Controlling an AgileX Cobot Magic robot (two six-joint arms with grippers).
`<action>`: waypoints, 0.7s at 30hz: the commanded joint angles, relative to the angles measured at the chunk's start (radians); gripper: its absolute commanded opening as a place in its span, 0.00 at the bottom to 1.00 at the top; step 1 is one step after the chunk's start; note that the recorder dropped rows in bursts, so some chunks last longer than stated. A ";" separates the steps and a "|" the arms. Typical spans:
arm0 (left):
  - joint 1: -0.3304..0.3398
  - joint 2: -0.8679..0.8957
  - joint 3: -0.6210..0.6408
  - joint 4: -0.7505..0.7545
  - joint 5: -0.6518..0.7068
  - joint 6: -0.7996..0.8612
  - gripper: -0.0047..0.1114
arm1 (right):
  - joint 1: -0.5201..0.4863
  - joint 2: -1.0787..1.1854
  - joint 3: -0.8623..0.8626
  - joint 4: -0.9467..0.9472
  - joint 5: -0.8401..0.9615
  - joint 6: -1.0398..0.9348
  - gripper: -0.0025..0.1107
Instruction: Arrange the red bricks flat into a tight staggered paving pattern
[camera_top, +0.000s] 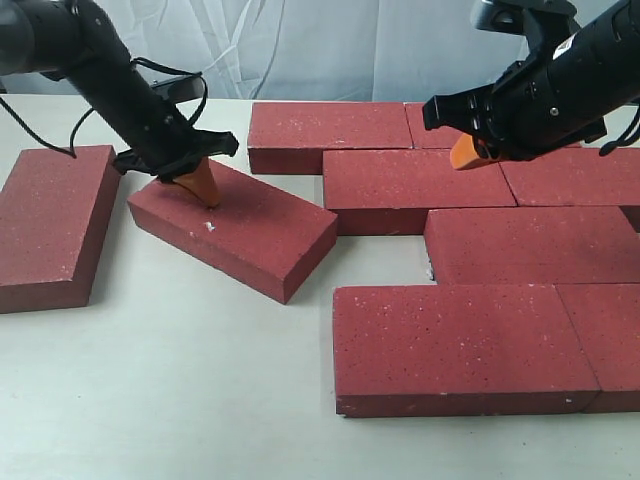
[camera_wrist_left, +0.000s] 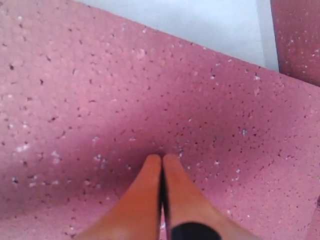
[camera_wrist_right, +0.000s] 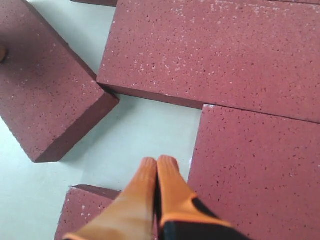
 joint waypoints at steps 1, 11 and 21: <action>-0.004 -0.009 0.006 -0.029 0.000 -0.005 0.04 | -0.004 -0.007 0.001 0.004 0.002 -0.003 0.02; -0.004 -0.113 0.006 -0.022 0.042 0.117 0.04 | -0.004 -0.007 0.001 0.003 0.004 -0.003 0.02; -0.036 -0.187 0.006 0.016 0.137 0.327 0.04 | -0.004 -0.007 0.001 0.005 0.004 -0.003 0.02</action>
